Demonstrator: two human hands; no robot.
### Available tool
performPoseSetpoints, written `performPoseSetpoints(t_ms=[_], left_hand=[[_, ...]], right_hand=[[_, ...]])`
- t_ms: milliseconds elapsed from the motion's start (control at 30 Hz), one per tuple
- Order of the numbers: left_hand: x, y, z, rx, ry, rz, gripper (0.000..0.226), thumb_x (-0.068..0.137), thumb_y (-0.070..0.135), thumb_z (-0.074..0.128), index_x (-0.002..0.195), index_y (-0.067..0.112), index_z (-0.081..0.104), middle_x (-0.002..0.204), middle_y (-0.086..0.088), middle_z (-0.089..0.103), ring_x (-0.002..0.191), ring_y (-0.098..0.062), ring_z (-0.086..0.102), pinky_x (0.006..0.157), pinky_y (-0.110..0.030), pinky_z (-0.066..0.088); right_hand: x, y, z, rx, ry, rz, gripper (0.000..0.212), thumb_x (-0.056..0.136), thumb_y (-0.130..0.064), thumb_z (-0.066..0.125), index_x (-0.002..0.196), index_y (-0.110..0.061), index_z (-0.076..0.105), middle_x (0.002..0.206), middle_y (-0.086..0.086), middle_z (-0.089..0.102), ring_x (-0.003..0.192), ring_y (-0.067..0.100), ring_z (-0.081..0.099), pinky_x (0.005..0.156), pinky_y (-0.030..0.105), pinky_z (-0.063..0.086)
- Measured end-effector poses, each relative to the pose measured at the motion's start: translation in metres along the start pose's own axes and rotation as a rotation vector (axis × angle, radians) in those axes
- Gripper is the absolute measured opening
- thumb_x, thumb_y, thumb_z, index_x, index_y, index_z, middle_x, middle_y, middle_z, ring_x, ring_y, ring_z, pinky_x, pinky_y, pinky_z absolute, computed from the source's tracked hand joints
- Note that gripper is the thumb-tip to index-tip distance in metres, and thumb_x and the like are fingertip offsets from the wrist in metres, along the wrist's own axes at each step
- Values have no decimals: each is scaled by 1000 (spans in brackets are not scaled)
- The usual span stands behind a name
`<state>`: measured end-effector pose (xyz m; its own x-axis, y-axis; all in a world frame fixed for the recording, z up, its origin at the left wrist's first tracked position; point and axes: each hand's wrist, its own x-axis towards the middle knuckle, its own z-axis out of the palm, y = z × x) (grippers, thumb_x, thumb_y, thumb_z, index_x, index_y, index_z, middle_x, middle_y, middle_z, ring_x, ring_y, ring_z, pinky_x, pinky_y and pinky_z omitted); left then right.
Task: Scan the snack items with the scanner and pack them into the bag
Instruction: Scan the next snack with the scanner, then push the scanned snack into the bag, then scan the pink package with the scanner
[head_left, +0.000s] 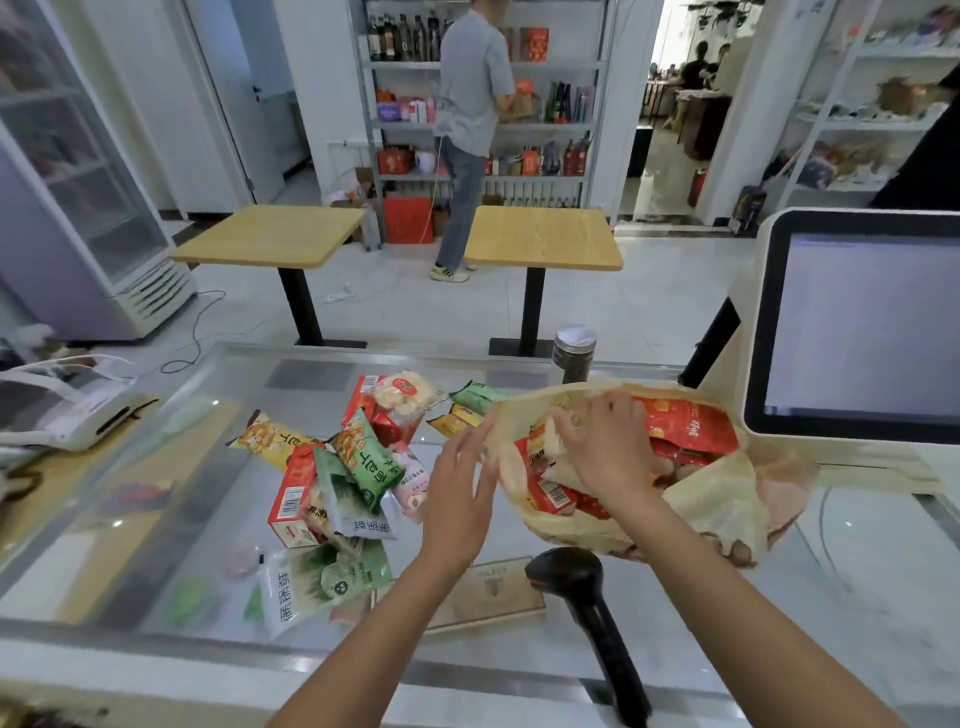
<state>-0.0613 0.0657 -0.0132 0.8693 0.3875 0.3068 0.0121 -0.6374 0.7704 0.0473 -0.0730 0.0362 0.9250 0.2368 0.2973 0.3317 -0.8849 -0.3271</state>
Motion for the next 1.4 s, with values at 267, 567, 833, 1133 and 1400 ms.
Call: performPoseSetpoints(t_ms=[267,567,833,1133,1400], left_hand=[[-25,-59,9,766,-38,-214,68,69,30,81,128,8,56,133,-17,54,117,-38,54,83,-51,51],[-11,-38,5,964,-128,-90,47,34,-6,85,73,6,63,99,-16,63,95,-36,60,31,-22,27],[-74,-2,-15,404,-313,-73,53,89,3,47,134,31,44,149,7,26,138,-13,18,97,-26,40],[-29,-42,-34,650,-525,130,66,81,28,67,140,34,38,137,9,49,129,-14,38,105,-32,23],[-30,-34,-22,282,-494,-286,33,86,52,58,109,30,55,100,3,59,82,-16,60,72,-34,48]], right_hand=[[-140,45,-18,196,-204,-70,30,92,-49,46,70,-29,41,65,-8,45,60,4,44,50,20,33],[-135,53,6,862,-824,534,30,87,-27,69,106,-9,55,80,12,69,61,21,65,59,31,50],[-133,56,-3,965,-957,574,20,88,-19,67,91,-7,52,52,6,49,41,16,42,42,25,34],[-133,71,-5,952,-948,566,22,86,-20,69,93,-6,53,52,6,49,42,16,42,43,26,35],[-139,85,-8,986,-927,608,26,87,-20,68,97,-4,51,54,5,49,42,15,41,44,27,35]])
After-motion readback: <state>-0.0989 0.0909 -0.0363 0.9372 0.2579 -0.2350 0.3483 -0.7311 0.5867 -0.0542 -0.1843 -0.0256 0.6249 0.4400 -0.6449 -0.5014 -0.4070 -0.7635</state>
